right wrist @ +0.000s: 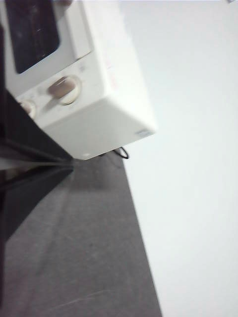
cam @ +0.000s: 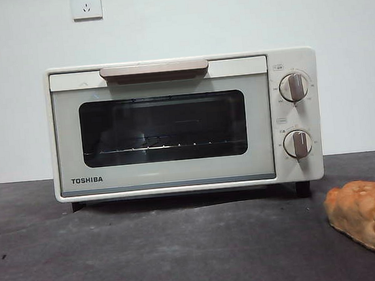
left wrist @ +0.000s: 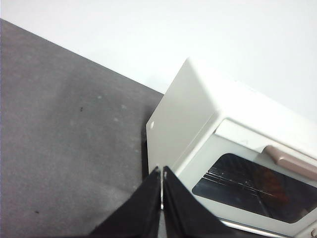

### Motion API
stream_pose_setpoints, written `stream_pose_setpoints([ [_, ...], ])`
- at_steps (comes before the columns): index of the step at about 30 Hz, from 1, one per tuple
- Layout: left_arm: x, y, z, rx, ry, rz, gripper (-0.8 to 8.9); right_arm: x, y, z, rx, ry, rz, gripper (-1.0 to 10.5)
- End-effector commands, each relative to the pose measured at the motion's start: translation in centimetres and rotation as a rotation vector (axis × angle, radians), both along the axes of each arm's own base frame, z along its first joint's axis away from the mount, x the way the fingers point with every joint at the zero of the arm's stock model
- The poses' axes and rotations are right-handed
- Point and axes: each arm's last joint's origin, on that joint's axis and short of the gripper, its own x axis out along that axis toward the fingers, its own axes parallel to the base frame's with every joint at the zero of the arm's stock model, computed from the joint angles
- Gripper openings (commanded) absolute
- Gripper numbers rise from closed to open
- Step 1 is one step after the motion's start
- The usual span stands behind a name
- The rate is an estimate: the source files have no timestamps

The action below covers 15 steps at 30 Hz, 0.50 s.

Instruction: The left arm flap open the oven, the right arm pick bread and place it into oven, the left arm flap close the oven

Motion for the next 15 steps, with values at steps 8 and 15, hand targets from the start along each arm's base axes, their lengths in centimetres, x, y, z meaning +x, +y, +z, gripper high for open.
stream_pose_setpoints([
  [8,1.2,-0.3,5.7,0.219,0.127,-0.146,0.16,1.3,0.3,5.5,-0.108,0.137,0.126,0.1],
  [15,3.1,-0.6,8.3,0.288,0.259,-0.320,0.16,3.5,0.8,7.7,-0.196,0.385,0.311,0.1],
])
